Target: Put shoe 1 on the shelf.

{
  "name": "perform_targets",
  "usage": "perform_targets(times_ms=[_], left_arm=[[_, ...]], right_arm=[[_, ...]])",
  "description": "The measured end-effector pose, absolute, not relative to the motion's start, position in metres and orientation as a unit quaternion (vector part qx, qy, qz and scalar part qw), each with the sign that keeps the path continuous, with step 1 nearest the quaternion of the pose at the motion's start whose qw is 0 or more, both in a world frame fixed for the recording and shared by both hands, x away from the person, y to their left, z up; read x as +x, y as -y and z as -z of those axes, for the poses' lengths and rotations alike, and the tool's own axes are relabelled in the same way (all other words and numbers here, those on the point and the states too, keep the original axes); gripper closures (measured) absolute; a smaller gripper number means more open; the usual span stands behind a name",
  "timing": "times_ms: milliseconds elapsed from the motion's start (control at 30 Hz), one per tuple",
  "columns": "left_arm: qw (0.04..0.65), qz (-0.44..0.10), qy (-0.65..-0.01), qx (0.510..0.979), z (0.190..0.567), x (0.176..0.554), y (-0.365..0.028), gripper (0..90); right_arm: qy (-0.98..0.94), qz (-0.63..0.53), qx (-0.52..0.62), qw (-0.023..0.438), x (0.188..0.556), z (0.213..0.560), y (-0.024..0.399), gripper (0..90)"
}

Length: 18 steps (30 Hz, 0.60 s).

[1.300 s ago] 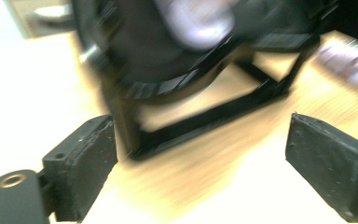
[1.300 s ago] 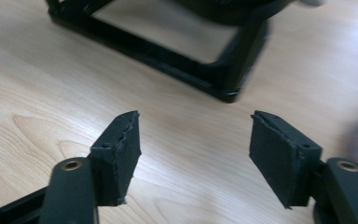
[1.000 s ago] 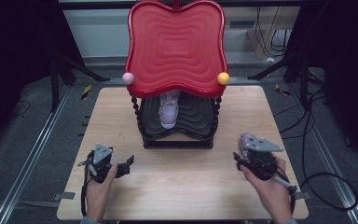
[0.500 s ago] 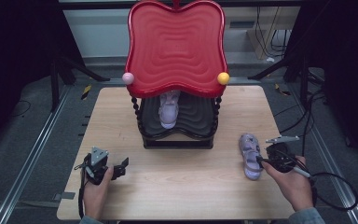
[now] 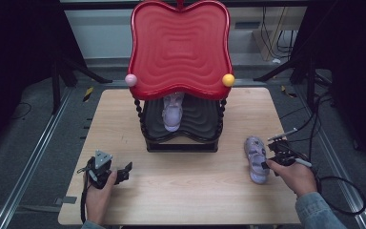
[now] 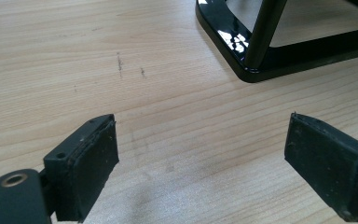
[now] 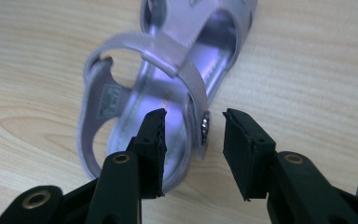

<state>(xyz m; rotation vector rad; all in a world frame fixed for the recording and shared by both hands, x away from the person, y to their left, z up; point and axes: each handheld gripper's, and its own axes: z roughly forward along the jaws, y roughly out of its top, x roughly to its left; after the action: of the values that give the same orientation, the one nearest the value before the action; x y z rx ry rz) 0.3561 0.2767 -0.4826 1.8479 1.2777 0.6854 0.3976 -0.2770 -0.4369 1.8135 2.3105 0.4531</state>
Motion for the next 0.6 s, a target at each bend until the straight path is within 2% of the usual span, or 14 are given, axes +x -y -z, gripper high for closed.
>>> perform_targets(times_ms=[333, 600], left_arm=[[0.381, -0.272, -0.501, 0.728, 0.483, 0.357, -0.277, 8.9], [0.38, -0.27, -0.5, 0.73, 0.484, 0.357, -0.276, 8.9]], right_arm=[[-0.785, -0.135, 0.602, 0.055, 0.405, 0.446, 0.279, 72.1], [-0.792, -0.118, 0.596, 0.052, 0.409, 0.452, 0.278, 74.3]])
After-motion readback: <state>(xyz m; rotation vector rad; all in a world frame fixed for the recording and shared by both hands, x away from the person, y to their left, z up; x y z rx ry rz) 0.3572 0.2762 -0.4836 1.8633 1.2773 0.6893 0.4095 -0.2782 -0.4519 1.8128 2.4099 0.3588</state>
